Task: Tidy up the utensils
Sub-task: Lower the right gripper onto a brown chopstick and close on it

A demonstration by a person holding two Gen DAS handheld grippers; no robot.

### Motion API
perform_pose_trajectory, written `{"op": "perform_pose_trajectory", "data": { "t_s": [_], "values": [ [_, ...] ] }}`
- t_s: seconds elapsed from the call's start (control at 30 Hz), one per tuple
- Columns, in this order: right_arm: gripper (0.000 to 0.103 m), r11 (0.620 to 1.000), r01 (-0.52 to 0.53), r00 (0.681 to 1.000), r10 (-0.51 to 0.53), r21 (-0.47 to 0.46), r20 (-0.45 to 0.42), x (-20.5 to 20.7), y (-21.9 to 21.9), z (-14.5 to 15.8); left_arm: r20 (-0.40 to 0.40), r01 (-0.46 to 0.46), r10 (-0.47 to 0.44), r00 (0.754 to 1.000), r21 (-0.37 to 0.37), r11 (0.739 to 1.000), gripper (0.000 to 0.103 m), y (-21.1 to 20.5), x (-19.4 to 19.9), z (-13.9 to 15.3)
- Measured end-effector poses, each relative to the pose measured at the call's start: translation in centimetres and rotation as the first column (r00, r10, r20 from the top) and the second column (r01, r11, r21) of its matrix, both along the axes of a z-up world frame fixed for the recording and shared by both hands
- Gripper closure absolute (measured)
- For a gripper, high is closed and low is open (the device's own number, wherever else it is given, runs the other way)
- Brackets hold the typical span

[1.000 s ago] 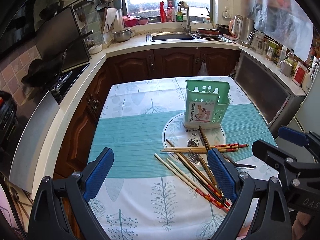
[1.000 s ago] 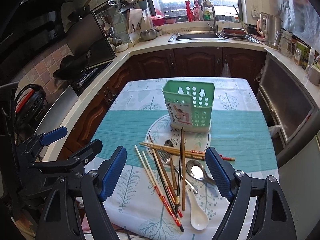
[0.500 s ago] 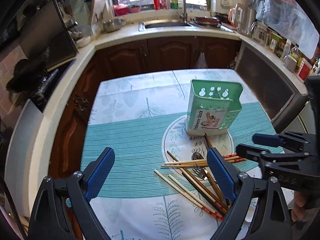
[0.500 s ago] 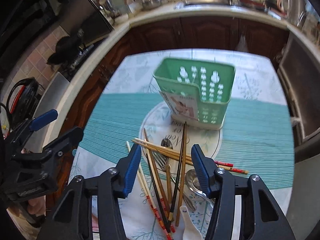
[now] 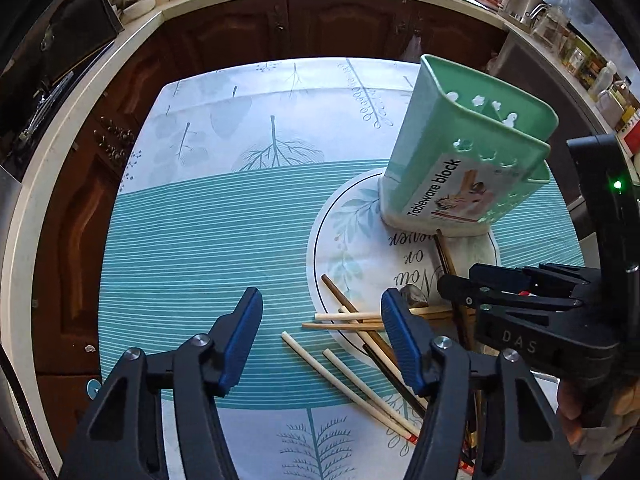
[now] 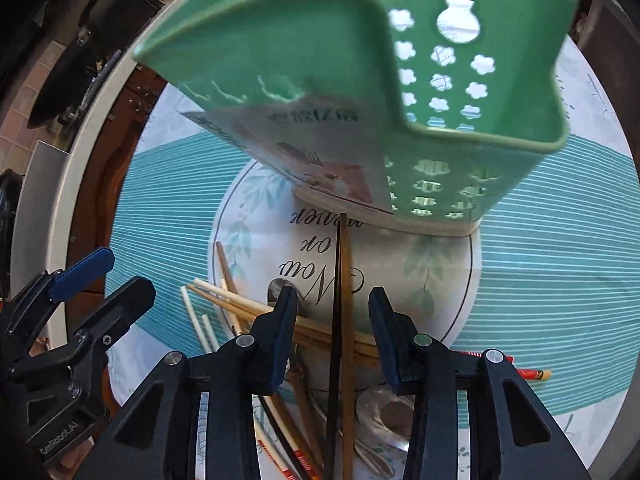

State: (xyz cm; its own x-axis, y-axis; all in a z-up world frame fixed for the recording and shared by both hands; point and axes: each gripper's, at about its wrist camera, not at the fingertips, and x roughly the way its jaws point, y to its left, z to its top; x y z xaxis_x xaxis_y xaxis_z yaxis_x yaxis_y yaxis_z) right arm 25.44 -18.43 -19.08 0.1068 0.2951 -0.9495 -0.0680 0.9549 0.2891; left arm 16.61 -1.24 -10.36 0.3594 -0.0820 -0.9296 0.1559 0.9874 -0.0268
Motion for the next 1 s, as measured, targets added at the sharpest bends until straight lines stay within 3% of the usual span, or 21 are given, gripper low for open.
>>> {"op": "perform_pose_trajectory", "data": {
  "t_s": [0.57, 0.73, 0.87, 1.0],
  "values": [
    [0.077, 0.984, -0.071, 0.997, 0.069, -0.162, -0.016, 0.7, 2.9, -2.6, -0.031, -0.025, 0.023, 0.999, -0.036, 0.999, 0.043, 1.0, 0.7, -1.2],
    [0.09, 0.965, -0.1, 0.995, 0.101, -0.241, -0.006, 0.6, 3.8, -2.8, -0.042, -0.032, 0.03, 0.999, -0.047, 0.998, 0.043, 1.3, 0.5, -1.5],
    [0.097, 0.967, -0.099, 0.995, 0.1, -0.236, -0.008, 0.5, 4.1, -2.9, -0.047, -0.032, 0.03, 0.998, -0.045, 0.998, 0.043, 1.4, 0.3, -1.8],
    [0.097, 0.98, -0.079, 0.997, 0.081, -0.181, 0.002, 0.1, 3.5, -2.5, -0.049, -0.035, 0.033, 0.998, -0.042, 0.998, 0.043, 1.6, -0.1, -2.0]
  ]
}}
